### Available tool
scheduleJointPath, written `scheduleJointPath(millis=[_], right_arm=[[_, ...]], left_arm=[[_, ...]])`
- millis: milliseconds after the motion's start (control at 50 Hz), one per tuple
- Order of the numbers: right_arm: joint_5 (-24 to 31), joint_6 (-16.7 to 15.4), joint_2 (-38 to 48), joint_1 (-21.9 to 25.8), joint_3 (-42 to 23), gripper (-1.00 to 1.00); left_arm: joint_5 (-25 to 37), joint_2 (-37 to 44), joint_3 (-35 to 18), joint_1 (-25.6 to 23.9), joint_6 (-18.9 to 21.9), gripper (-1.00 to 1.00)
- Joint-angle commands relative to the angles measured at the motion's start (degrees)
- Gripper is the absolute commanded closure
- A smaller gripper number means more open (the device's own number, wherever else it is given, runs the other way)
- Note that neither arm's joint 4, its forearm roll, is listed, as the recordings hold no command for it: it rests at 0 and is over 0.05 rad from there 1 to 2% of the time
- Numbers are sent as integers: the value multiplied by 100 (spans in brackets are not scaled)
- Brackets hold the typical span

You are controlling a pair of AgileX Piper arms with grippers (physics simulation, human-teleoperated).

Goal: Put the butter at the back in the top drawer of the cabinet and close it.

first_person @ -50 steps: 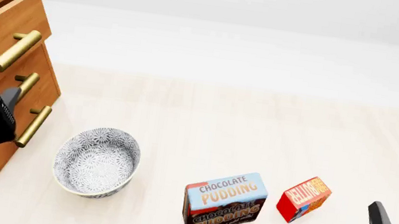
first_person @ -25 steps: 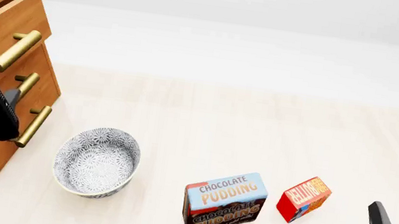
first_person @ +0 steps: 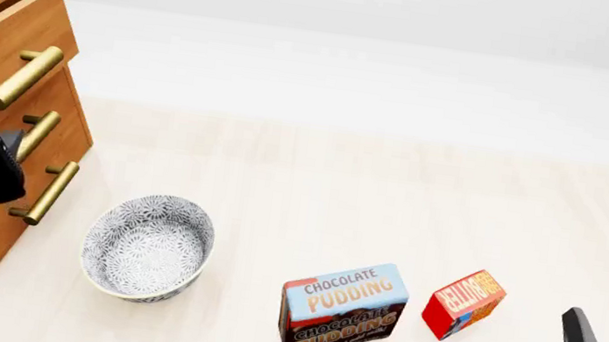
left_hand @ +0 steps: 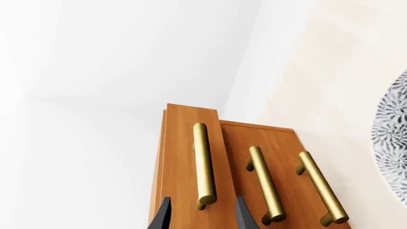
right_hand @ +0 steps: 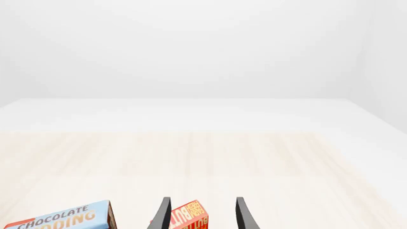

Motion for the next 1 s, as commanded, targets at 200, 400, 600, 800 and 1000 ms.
scheduleJointPath(millis=[200, 400, 600, 800, 1000], right_arm=[[0, 0, 0, 0, 0, -100], [0, 0, 0, 0, 0, -100], [0, 0, 0, 0, 0, -100], [0, 0, 0, 0, 0, -100], [0, 0, 0, 0, 0, -100]], left_arm=[[-72, 218, -106, 89, -30, -100], [3, 263, -162, 69, -113, -100], [-55, 338, -149, 68, -112, -100], [-102, 396, -138, 87, -118, -100], [-228, 557, -154, 83, -125, -100]])
